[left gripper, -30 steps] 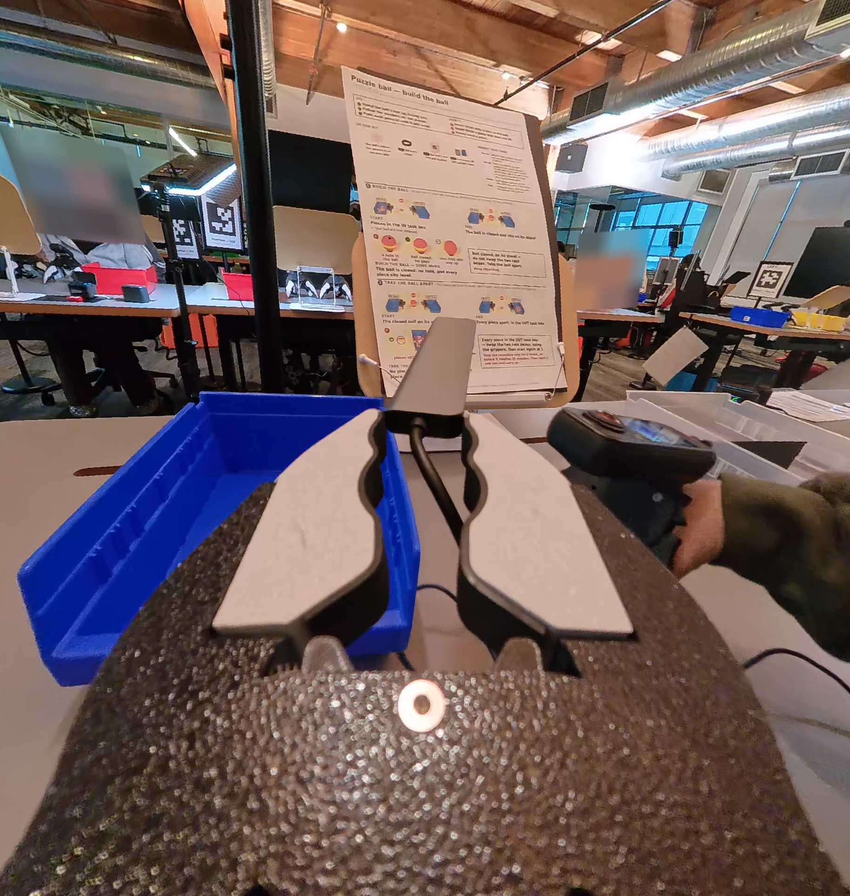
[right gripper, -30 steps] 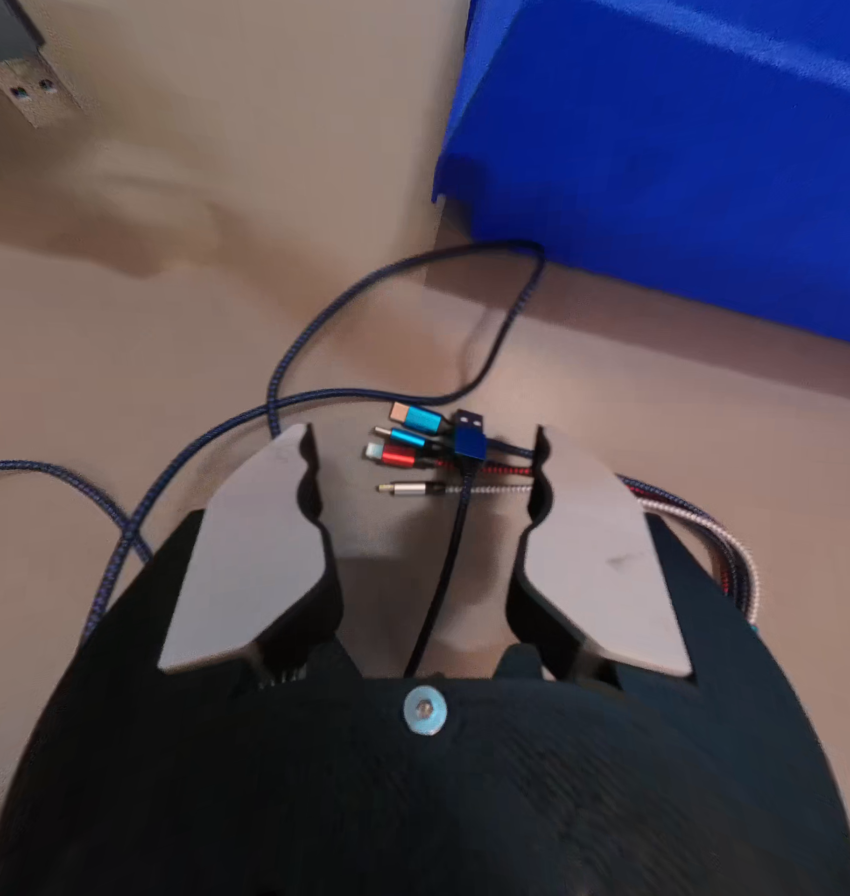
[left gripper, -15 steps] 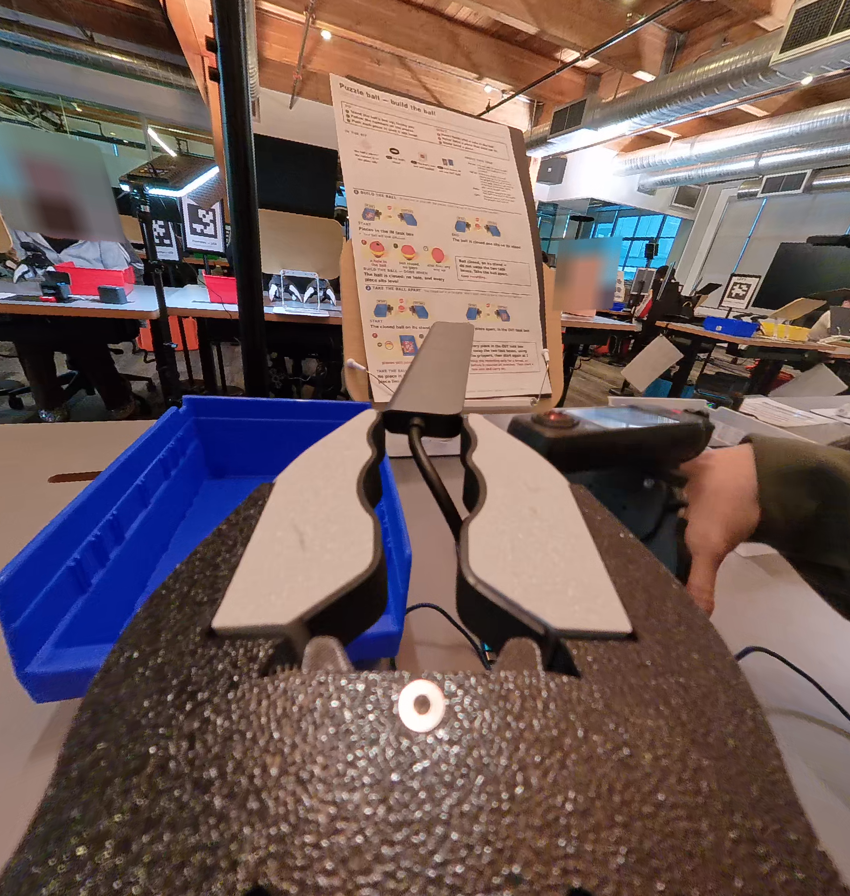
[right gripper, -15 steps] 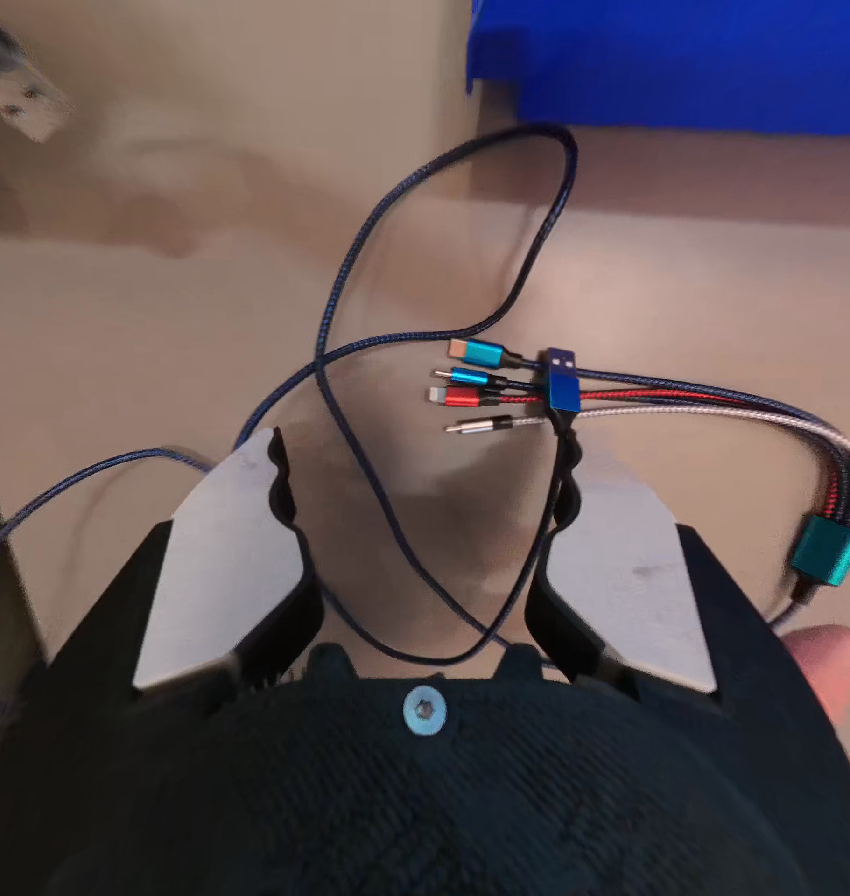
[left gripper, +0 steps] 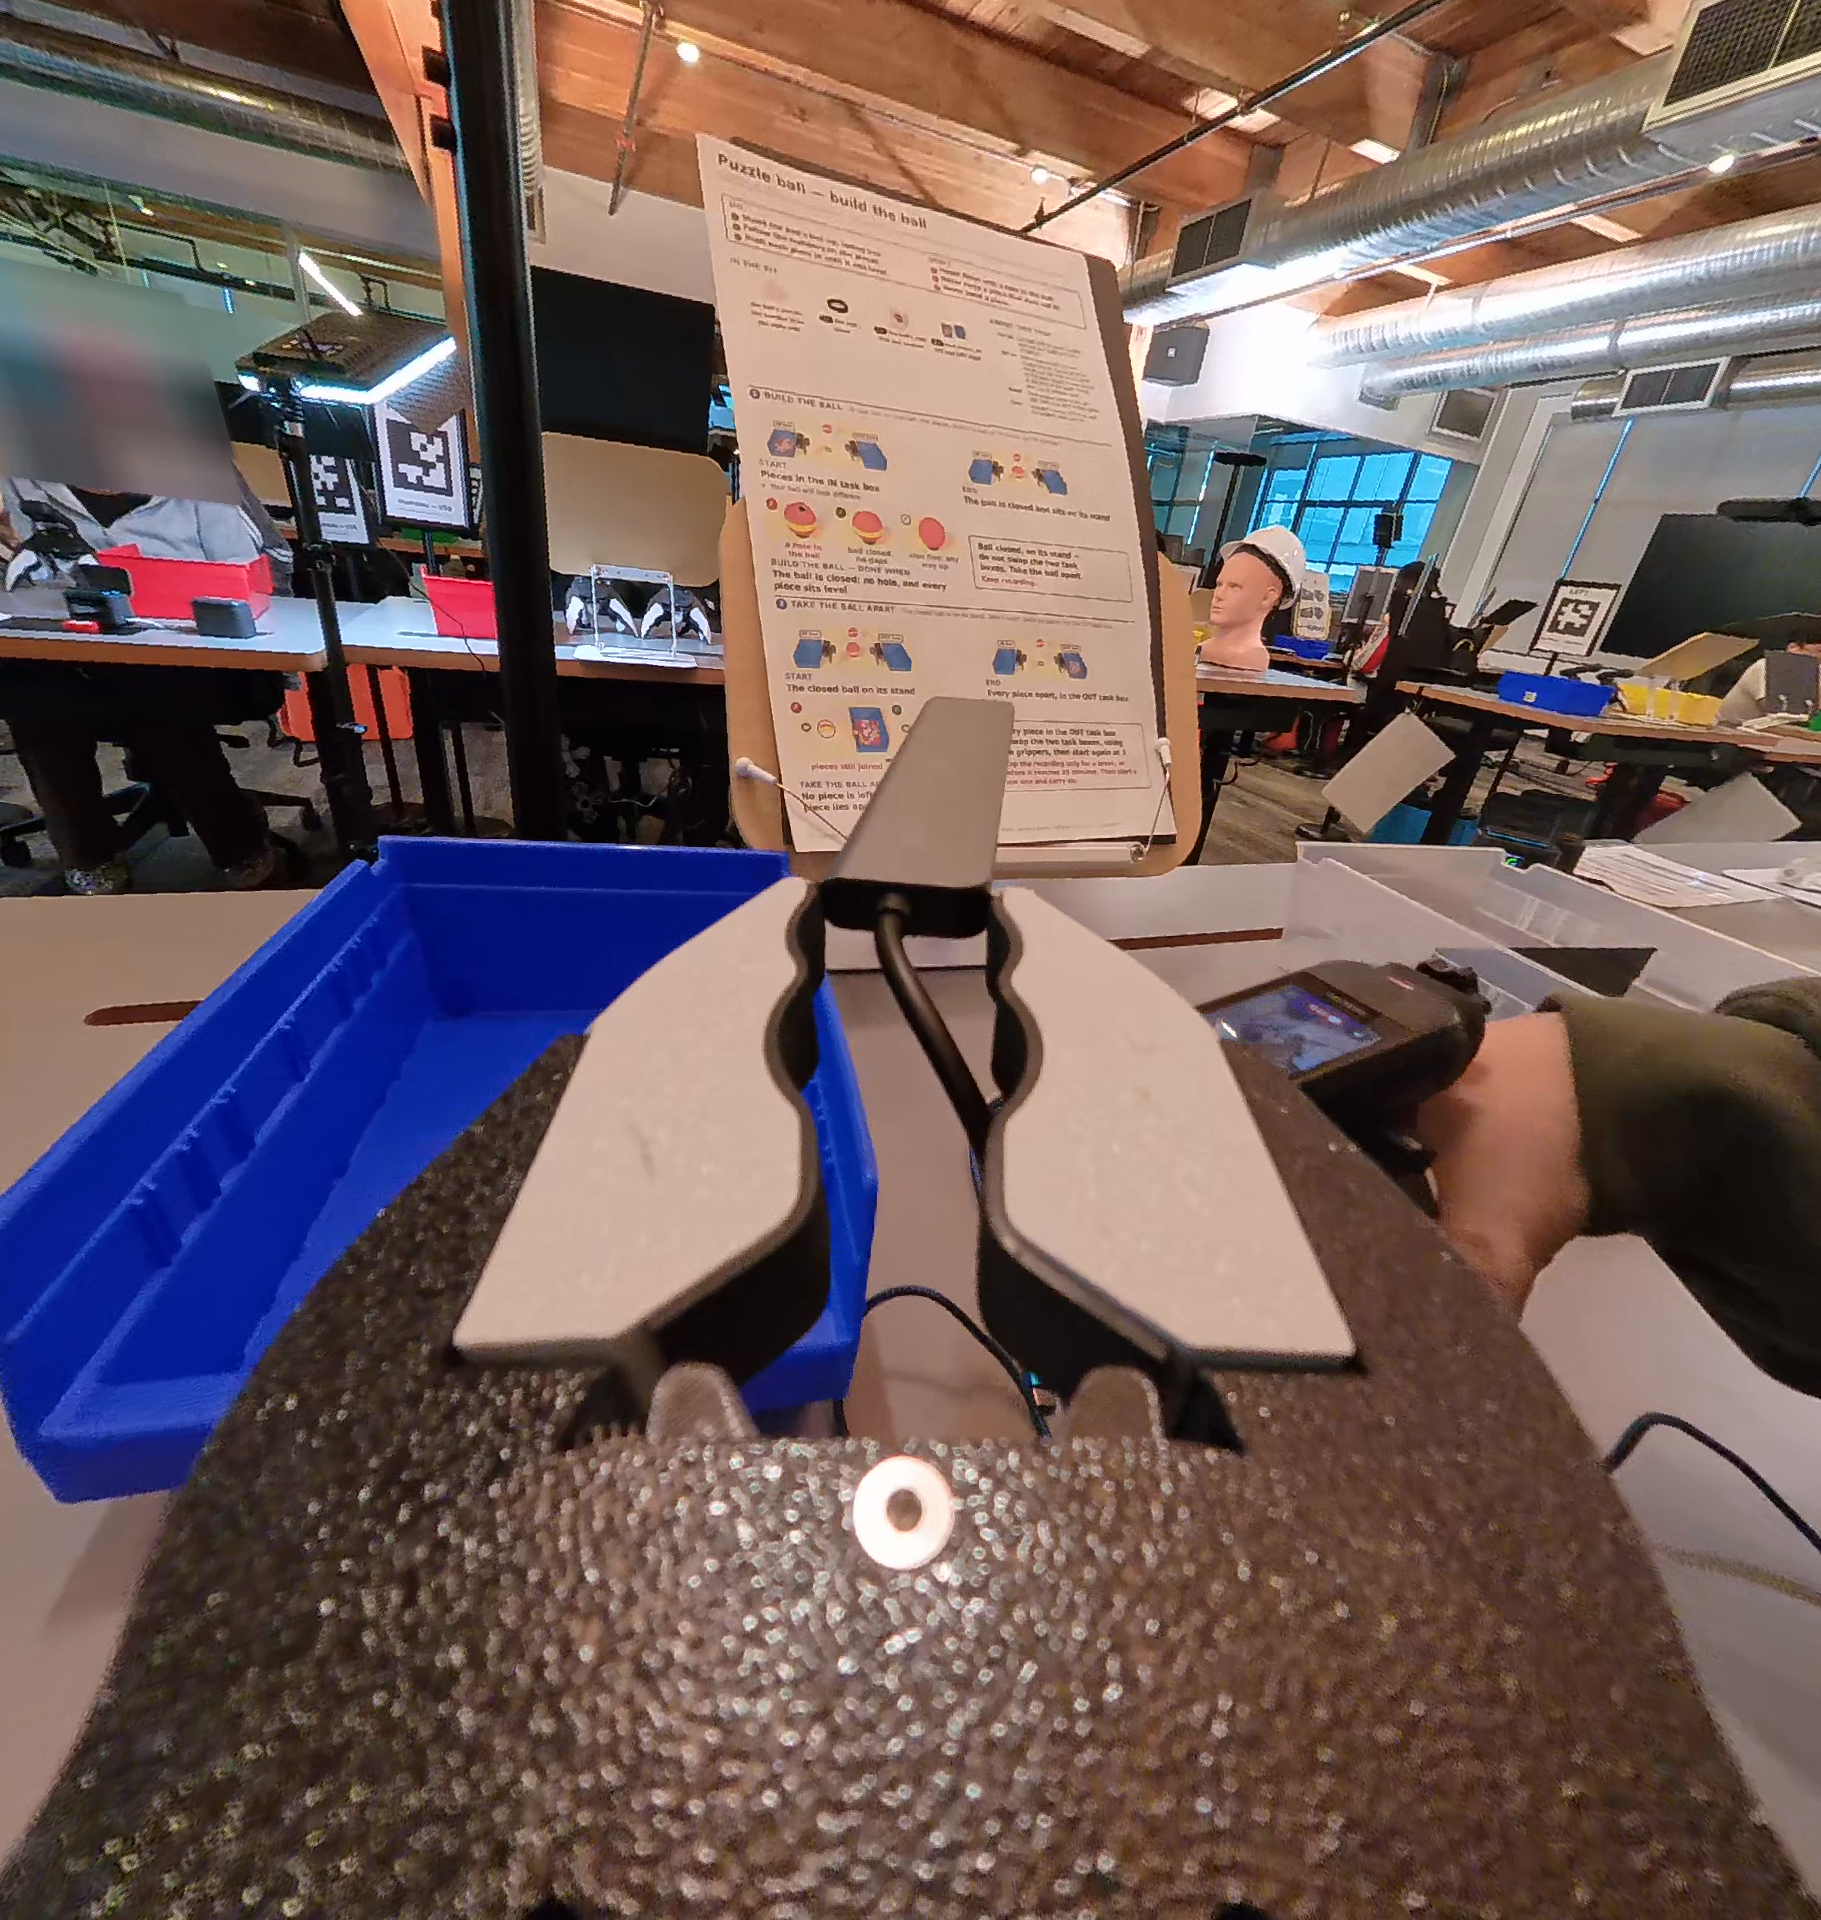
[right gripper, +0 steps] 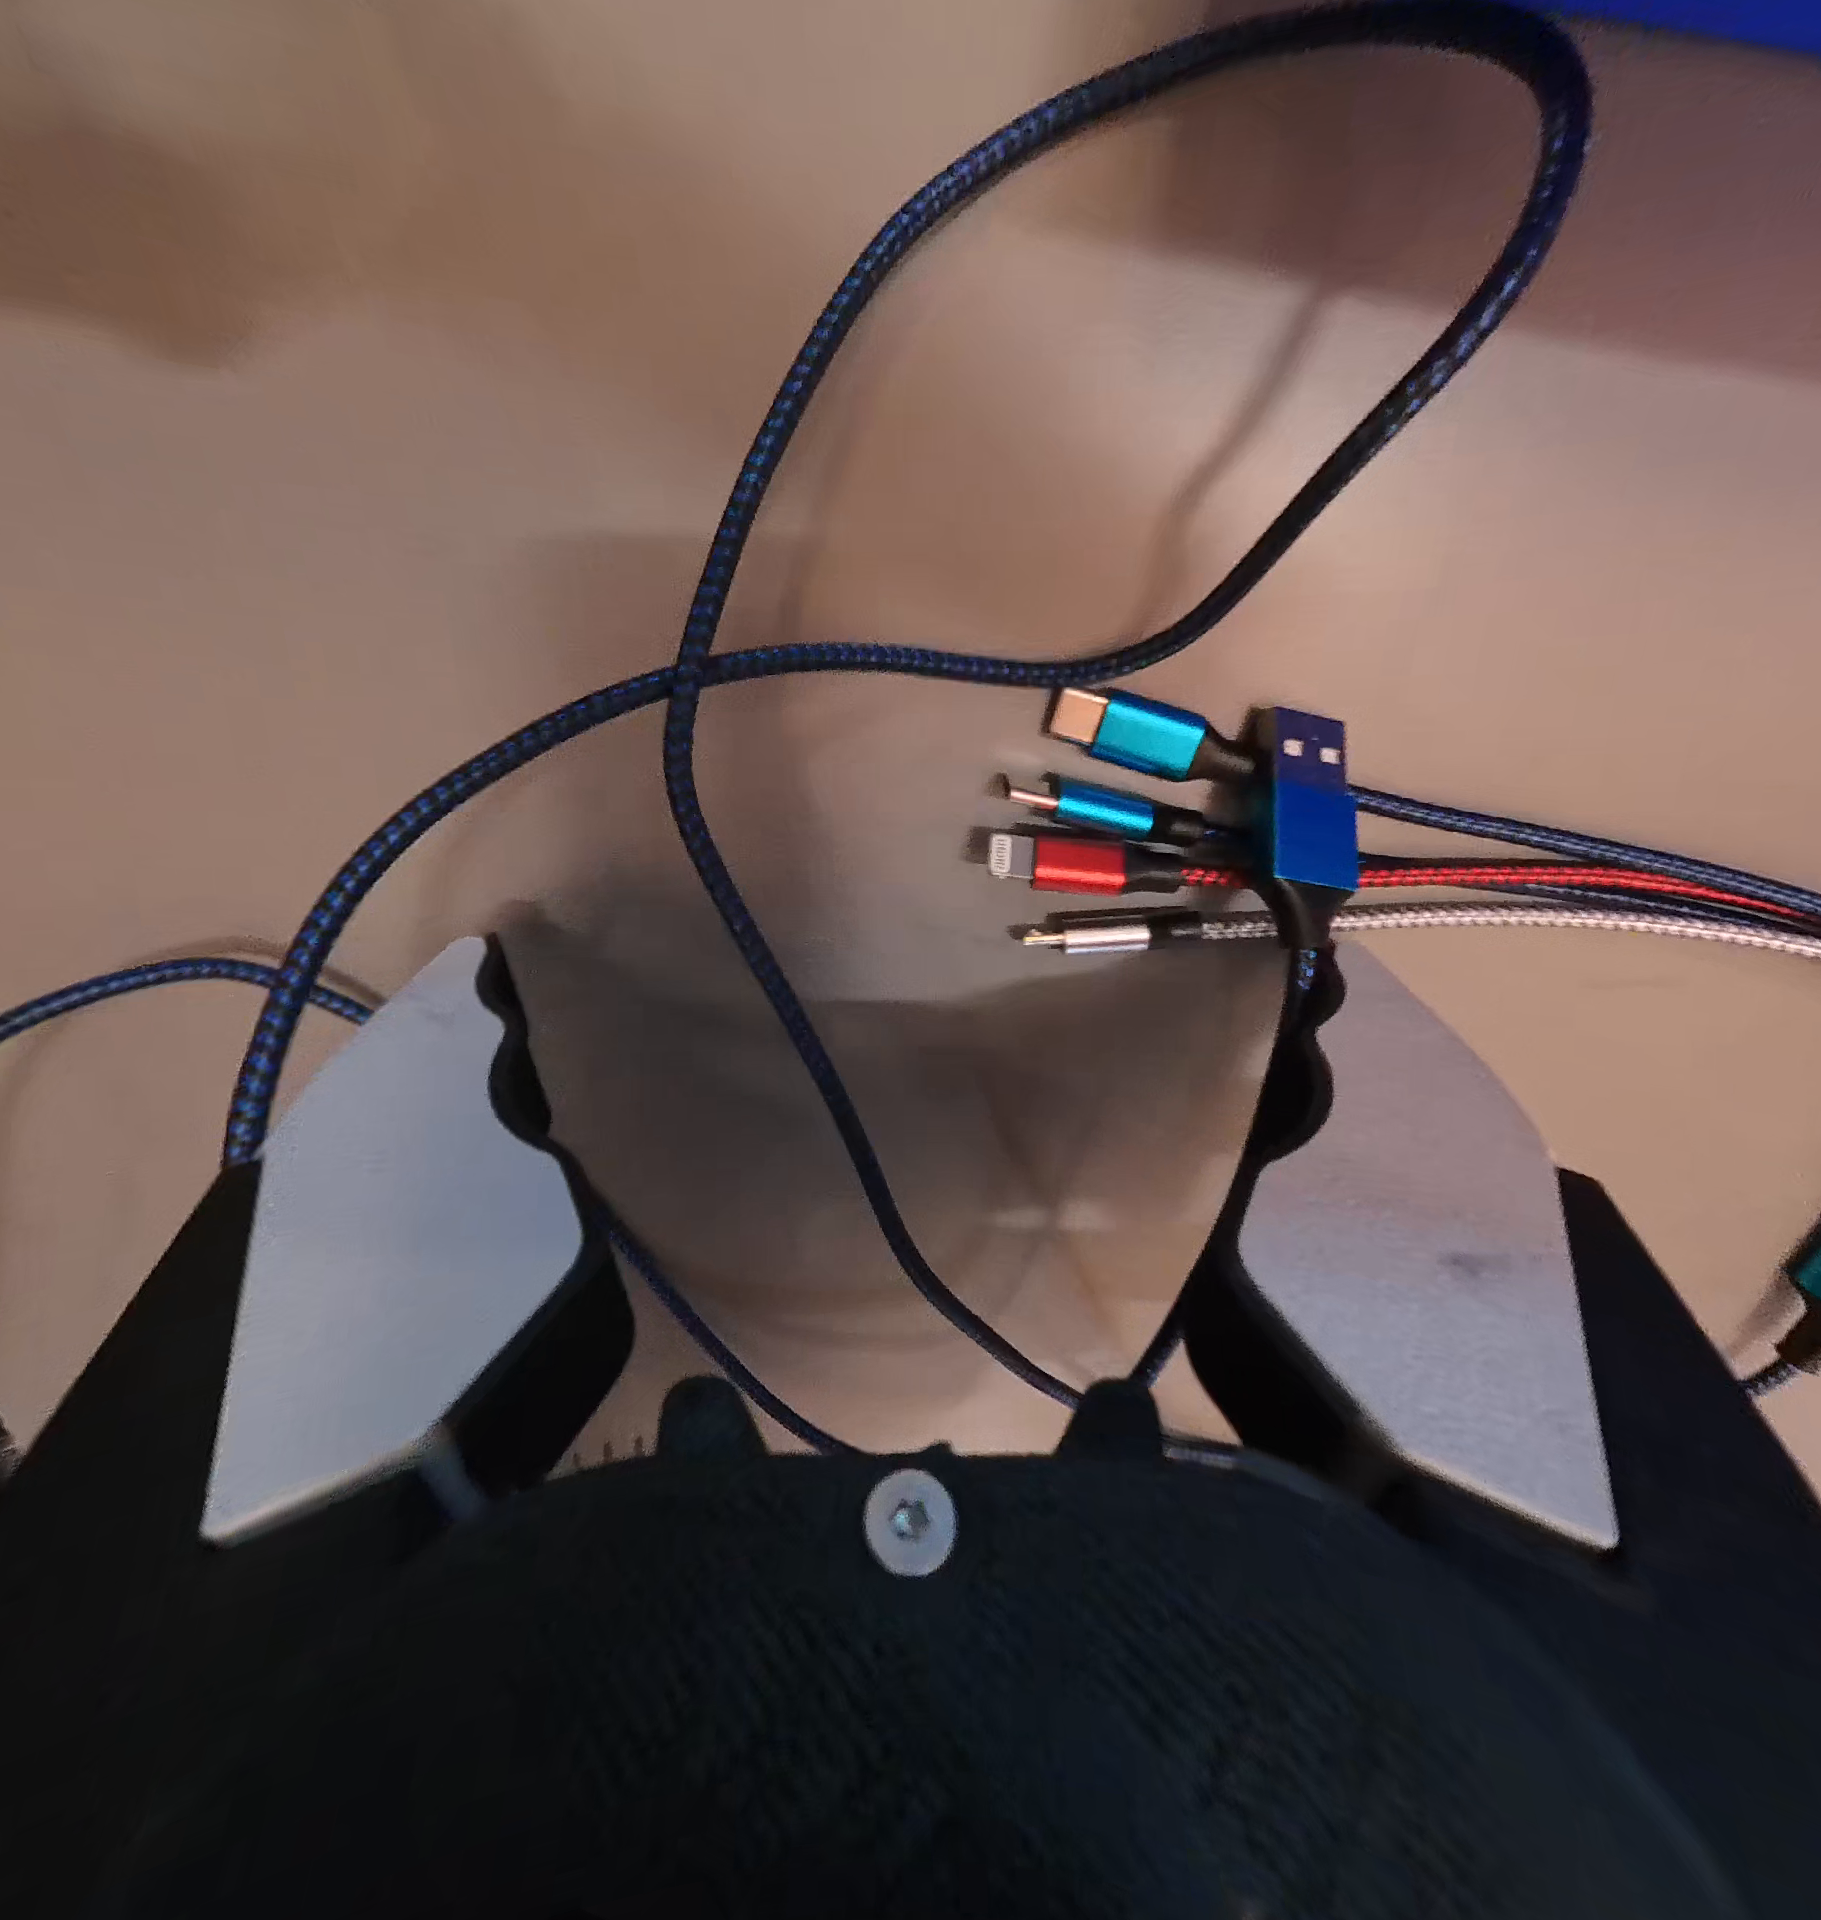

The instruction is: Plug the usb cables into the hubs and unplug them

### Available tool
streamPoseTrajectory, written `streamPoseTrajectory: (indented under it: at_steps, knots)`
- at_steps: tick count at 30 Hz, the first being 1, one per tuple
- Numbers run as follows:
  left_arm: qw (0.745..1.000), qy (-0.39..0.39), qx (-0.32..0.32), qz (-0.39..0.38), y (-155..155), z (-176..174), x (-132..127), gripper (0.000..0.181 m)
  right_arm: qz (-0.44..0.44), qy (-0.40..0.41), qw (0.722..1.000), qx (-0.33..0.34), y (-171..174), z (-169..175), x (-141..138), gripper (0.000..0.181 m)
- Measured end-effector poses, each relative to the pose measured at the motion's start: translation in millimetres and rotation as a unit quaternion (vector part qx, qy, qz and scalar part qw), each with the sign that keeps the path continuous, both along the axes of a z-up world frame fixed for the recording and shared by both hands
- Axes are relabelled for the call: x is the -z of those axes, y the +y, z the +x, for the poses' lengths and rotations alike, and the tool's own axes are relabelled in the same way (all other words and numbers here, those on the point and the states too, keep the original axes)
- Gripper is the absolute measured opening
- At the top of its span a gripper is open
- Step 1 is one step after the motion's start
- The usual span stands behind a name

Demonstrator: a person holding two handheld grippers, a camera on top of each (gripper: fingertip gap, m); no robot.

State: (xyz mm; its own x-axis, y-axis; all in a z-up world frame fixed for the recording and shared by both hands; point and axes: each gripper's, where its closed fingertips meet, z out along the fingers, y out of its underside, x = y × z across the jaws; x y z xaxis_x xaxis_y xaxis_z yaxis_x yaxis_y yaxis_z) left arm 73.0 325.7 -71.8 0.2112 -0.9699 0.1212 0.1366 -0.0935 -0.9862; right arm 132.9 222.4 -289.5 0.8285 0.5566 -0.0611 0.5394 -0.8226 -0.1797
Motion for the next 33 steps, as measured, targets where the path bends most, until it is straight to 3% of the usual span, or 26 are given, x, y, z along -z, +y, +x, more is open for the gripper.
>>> streamPoseTrajectory:
  at_steps: [3,8,11,13,17,18,22,26,33]
  knots:
    - [1.000,-0.001,0.002,0.001,-0.5,-0.4,-1.2,0.028,-0.007,0.009,1.000,-0.008,-3.1,-4.3,-1.1,0.141]
    - [1.000,0.001,-0.003,0.000,2.2,-1.9,-0.3,0.028,0.017,0.030,0.999,0.012,8.5,12.0,-21.5,0.093]
    - [1.000,-0.002,-0.007,-0.002,4.3,-2.8,-0.1,0.028,0.064,0.038,0.995,0.068,27.2,35.6,-44.1,0.111]
    - [1.000,-0.001,-0.005,-0.003,4.2,-2.4,0.4,0.028,0.122,0.036,0.987,0.097,41.2,46.4,-66.0,0.100]
    - [1.000,-0.001,-0.003,-0.006,4.0,-1.3,1.6,0.028,0.089,0.190,0.976,0.060,21.9,-2.3,-94.8,0.109]
    - [1.000,0.000,-0.004,-0.006,4.0,-1.1,2.0,0.028,0.066,0.187,0.978,0.061,15.5,-6.0,-90.2,0.106]
    - [1.000,0.002,-0.001,-0.007,2.7,0.5,2.9,0.028,0.034,0.036,0.996,0.078,3.4,20.0,-53.1,0.105]
    - [1.000,0.004,0.002,-0.006,1.2,1.0,2.8,0.028,0.010,0.076,0.993,0.095,0.5,3.0,-34.5,0.112]
    - [1.000,0.004,0.004,-0.011,2.3,1.3,4.2,0.028,-0.025,0.052,0.996,0.074,-7.0,-6.3,-20.8,0.127]
